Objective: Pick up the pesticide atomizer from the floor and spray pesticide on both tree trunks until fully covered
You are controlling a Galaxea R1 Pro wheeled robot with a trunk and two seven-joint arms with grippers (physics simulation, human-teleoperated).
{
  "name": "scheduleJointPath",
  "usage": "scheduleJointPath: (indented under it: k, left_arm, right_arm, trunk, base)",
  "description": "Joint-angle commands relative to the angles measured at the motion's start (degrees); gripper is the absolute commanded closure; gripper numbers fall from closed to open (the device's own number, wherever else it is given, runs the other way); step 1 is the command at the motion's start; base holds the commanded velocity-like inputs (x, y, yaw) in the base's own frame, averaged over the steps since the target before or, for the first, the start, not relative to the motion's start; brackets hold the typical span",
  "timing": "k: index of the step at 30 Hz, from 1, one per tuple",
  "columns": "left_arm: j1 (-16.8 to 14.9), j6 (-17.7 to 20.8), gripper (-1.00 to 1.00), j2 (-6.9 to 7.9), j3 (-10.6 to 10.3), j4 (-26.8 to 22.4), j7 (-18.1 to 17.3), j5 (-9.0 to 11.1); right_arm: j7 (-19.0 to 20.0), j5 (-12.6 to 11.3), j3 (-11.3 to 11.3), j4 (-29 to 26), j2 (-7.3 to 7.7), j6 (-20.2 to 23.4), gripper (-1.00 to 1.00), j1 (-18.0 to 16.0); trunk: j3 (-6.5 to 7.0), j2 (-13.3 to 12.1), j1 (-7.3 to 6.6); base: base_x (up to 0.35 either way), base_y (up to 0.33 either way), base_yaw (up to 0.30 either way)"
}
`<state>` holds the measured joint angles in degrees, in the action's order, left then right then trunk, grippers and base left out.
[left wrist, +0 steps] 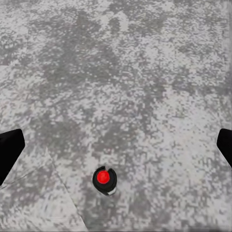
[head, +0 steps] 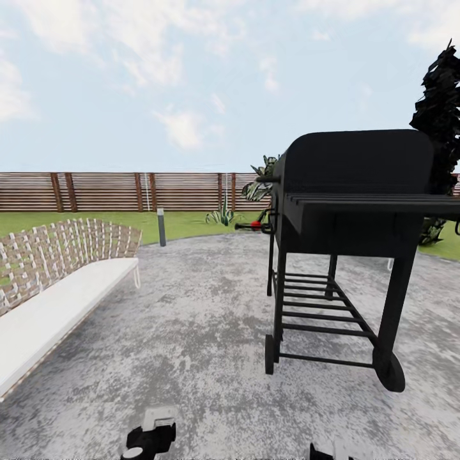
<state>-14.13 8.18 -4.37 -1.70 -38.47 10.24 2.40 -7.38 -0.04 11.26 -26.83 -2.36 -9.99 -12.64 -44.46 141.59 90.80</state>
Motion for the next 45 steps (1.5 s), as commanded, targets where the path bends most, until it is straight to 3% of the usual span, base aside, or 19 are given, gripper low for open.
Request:
scheduleJointPath:
  k: [1, 4, 13, 26, 45]
  left_arm:
    - [0.0, 0.1, -1.00, -0.08, -0.3, 0.3, 0.4, 0.2]
    - [0.0, -1.1, -1.00, -0.40, -0.6, 1.6, 0.4, 0.3]
    - [0.1, -7.1, -1.00, -0.62, -1.4, 5.5, 0.4, 0.1]
    - [0.1, -12.6, -1.00, -0.56, -1.8, 7.9, 0.6, 0.2]
    - [0.1, -13.3, -1.00, -0.39, -1.7, 9.4, 0.3, 0.3]
  right_arm:
    - [0.0, 0.0, 0.2, 0.1, -0.04, -0.2, -1.00, -0.1]
    - [0.0, -0.1, 0.3, 0.2, -0.04, -0.2, -1.00, -0.1]
    - [-0.4, -0.1, 0.3, 0.3, -0.09, -0.2, -1.00, 0.0]
    - [-0.4, 0.0, 0.1, 0.3, -0.10, -0.2, -1.00, 0.0]
    - [-0.5, 0.2, -0.1, 0.2, -0.08, -0.2, -1.00, 0.0]
  trunk:
    - [-0.25, 0.4, 0.21]
    - [-0.79, 1.6, 0.87]
    - [-2.78, 1.8, 1.10]
    - [-5.66, 1.9, 1.44]
    - [-9.87, 2.2, 1.93]
  base:
    - [0.000, 0.000, 0.000]
    - [0.000, 0.000, 0.000]
    - [0.000, 0.000, 0.000]
    - [0.000, 0.000, 0.000]
    - [0.000, 0.000, 0.000]
